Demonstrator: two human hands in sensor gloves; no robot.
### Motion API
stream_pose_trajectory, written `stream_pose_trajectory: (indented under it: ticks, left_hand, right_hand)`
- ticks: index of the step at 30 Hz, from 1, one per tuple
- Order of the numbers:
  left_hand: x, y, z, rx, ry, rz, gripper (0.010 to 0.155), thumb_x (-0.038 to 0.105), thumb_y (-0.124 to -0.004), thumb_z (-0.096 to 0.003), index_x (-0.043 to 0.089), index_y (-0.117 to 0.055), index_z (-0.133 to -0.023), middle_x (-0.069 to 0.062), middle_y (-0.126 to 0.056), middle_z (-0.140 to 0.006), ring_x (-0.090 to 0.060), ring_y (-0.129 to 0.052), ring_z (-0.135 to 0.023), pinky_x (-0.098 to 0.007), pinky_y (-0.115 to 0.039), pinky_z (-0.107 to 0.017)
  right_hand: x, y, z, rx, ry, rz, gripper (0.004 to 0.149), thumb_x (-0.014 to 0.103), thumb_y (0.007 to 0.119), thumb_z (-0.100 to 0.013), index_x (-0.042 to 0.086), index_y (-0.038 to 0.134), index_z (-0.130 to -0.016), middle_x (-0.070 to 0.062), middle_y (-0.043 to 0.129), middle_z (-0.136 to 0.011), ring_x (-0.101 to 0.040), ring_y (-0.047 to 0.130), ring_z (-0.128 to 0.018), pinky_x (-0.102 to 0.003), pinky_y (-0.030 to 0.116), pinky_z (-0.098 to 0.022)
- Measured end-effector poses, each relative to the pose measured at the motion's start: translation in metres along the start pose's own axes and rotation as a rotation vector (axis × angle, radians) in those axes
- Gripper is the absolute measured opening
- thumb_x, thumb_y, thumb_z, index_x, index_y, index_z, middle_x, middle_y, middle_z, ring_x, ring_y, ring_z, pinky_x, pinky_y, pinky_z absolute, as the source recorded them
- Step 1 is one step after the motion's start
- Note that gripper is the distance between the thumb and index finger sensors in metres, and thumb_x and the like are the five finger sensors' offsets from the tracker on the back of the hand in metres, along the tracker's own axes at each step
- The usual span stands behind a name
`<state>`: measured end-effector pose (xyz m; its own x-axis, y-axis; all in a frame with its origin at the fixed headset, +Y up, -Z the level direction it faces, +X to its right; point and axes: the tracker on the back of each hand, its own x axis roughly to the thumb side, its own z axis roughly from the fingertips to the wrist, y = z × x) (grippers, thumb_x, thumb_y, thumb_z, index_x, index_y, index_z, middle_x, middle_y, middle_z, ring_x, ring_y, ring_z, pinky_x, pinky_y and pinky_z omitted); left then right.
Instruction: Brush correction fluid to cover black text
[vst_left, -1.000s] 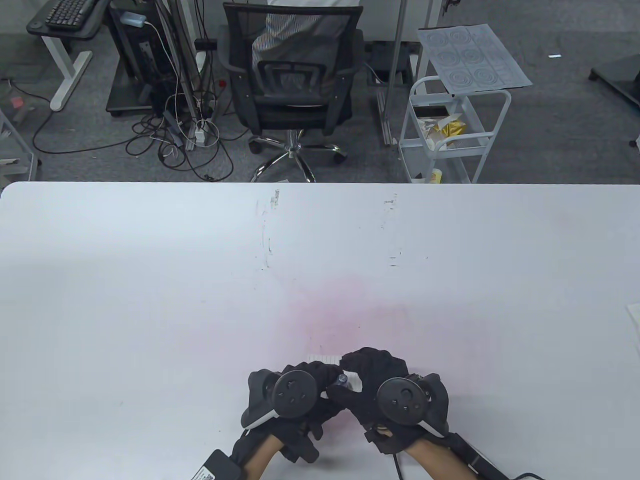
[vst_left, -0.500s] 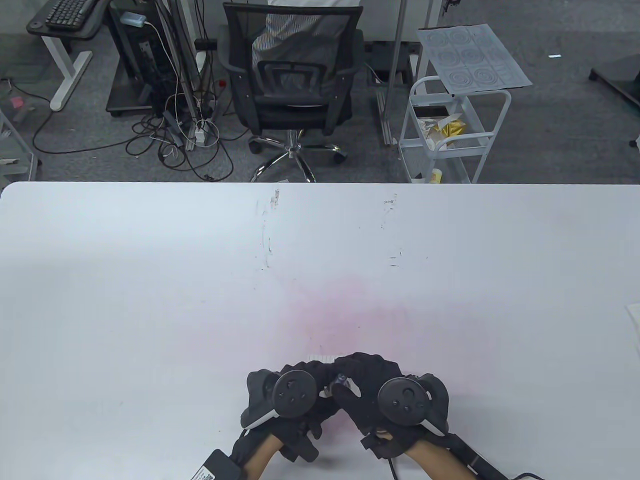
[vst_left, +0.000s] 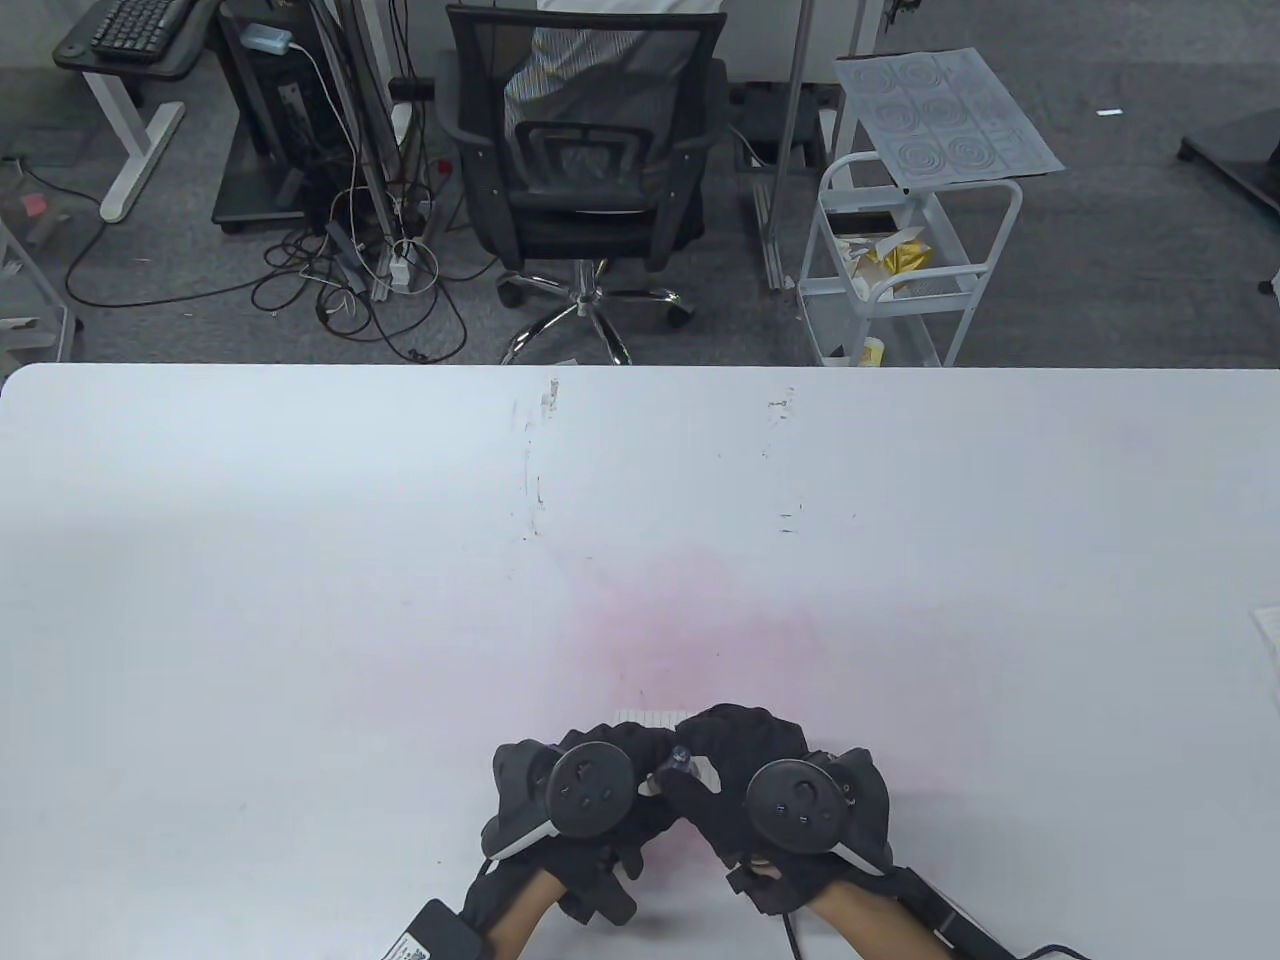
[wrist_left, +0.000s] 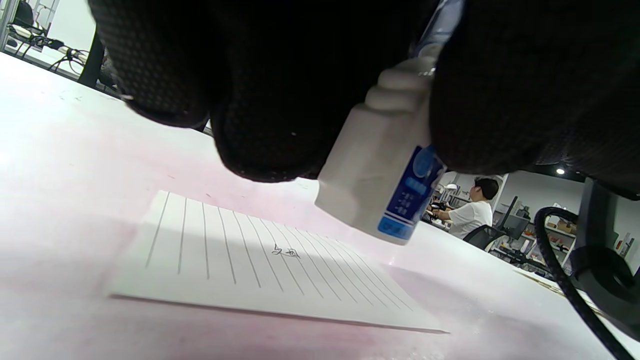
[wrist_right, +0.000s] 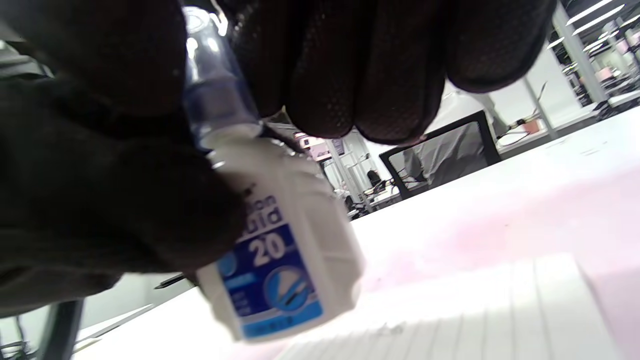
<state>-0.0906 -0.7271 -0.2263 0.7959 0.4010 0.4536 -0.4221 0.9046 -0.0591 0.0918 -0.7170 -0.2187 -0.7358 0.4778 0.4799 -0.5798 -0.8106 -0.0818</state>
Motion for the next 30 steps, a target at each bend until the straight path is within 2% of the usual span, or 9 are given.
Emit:
stream_pose_trajectory:
  ticks: [6, 8, 11, 16, 20, 30]
  left_hand:
    - [-0.0023, 0.0009, 0.0005, 0.005, 0.01, 0.003, 0.059, 0.051, -0.098, -0.0291, 0.021, -0.088, -0.079, -0.007, -0.103, -0.068, -0.02, -0.108, -0.048, -0.044, -0.087, -0.051]
    - [-0.0031, 0.0018, 0.0008, 0.007, 0.012, 0.009, 0.059, 0.051, -0.098, -0.029, 0.021, -0.089, -0.079, -0.007, -0.103, -0.068, -0.02, -0.108, -0.048, -0.044, -0.087, -0.05]
    - [-0.0035, 0.0019, 0.0012, 0.006, 0.012, 0.004, 0.059, 0.05, -0.098, -0.0292, 0.021, -0.089, -0.079, -0.007, -0.103, -0.068, -0.02, -0.108, -0.048, -0.044, -0.087, -0.05]
    - [0.0005, 0.0004, 0.0014, -0.002, -0.001, -0.007, 0.059, 0.051, -0.098, -0.0292, 0.021, -0.089, -0.079, -0.007, -0.103, -0.068, -0.02, -0.108, -0.048, -0.044, -0.087, -0.05]
    - [0.0027, -0.001, 0.0015, -0.008, -0.007, -0.024, 0.059, 0.051, -0.098, -0.0292, 0.021, -0.089, -0.079, -0.007, -0.103, -0.068, -0.02, -0.108, -0.048, -0.044, -0.087, -0.05]
    - [0.0016, -0.0005, 0.0011, -0.019, -0.003, -0.024, 0.059, 0.051, -0.098, -0.0292, 0.021, -0.089, -0.079, -0.007, -0.103, -0.068, -0.02, -0.108, -0.049, -0.044, -0.087, -0.051]
  right_hand:
    - [-0.0002, 0.0014, -0.0002, 0.036, -0.023, -0.055, 0.051, 0.045, 0.079, -0.04, 0.02, 0.076, -0.084, -0.006, 0.078, -0.084, -0.039, 0.088, -0.074, -0.06, 0.068, -0.057]
    - [-0.0008, 0.0008, 0.0007, 0.018, -0.031, -0.052, 0.055, 0.049, 0.079, -0.039, 0.021, 0.074, -0.086, -0.006, 0.076, -0.086, -0.04, 0.087, -0.075, -0.06, 0.068, -0.057]
    - [-0.0002, -0.0018, 0.003, -0.049, -0.028, 0.003, 0.065, 0.061, 0.081, -0.035, 0.02, 0.074, -0.085, -0.006, 0.076, -0.084, -0.039, 0.087, -0.073, -0.059, 0.068, -0.057]
    - [0.003, -0.001, 0.0055, -0.113, -0.012, 0.096, 0.064, 0.068, 0.082, -0.031, 0.022, 0.08, -0.076, -0.003, 0.083, -0.074, -0.035, 0.094, -0.063, -0.056, 0.073, -0.053]
    - [0.0049, 0.0012, 0.0059, -0.146, -0.021, 0.125, 0.055, 0.064, 0.084, -0.032, 0.023, 0.084, -0.069, -0.002, 0.088, -0.067, -0.032, 0.098, -0.057, -0.055, 0.076, -0.05]
    - [0.0041, 0.0017, 0.0033, -0.064, -0.006, 0.012, 0.049, 0.05, 0.084, -0.036, 0.019, 0.083, -0.074, -0.006, 0.087, -0.071, -0.034, 0.097, -0.06, -0.056, 0.075, -0.051]
